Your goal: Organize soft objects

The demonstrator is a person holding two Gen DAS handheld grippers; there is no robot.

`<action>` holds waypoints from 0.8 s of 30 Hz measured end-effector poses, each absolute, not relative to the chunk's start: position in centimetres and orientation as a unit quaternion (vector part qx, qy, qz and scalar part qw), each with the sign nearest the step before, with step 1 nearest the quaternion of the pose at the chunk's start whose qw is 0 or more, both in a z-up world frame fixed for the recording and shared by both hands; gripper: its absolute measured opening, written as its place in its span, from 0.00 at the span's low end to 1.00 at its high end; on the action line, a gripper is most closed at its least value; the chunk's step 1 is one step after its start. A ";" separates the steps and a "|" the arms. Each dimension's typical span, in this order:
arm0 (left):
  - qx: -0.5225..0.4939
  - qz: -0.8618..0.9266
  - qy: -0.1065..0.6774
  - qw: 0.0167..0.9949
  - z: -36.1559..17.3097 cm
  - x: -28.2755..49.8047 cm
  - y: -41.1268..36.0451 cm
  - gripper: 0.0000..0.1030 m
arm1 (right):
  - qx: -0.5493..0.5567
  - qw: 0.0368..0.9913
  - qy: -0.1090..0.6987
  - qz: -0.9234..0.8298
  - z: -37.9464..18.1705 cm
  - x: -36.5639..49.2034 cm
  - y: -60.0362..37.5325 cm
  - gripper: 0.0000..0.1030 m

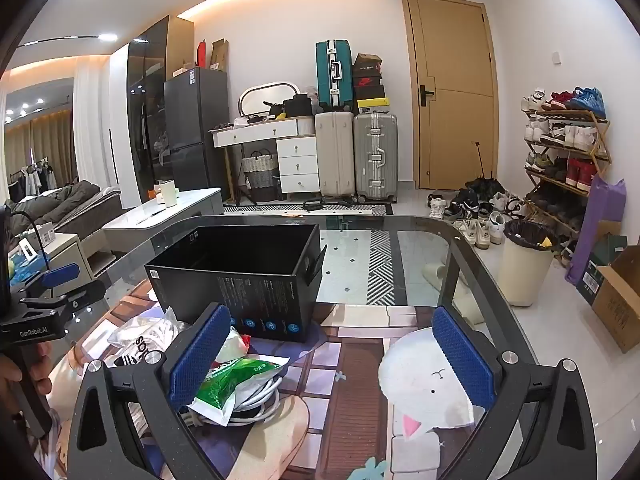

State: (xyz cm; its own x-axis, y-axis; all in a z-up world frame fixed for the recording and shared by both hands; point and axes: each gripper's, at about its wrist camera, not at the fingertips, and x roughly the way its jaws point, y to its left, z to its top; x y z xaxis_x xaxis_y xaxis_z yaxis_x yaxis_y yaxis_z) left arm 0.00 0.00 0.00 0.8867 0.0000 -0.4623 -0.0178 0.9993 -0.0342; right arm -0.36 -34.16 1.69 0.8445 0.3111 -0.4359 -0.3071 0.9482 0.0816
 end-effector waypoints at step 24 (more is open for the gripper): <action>-0.022 0.004 0.238 0.971 0.0 0.0 0.0 1.00 | 0.003 0.960 0.228 0.162 1.7 -0.4 -34.1 1.00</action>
State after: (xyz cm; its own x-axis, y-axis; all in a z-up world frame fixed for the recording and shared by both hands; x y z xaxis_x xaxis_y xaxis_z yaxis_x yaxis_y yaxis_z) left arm 0.00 0.02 0.00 0.8870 -0.0030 -0.4618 -0.0180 0.9990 -0.0410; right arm -0.36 -34.05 1.66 0.8441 0.3120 -0.4359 -0.3089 0.9477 0.0803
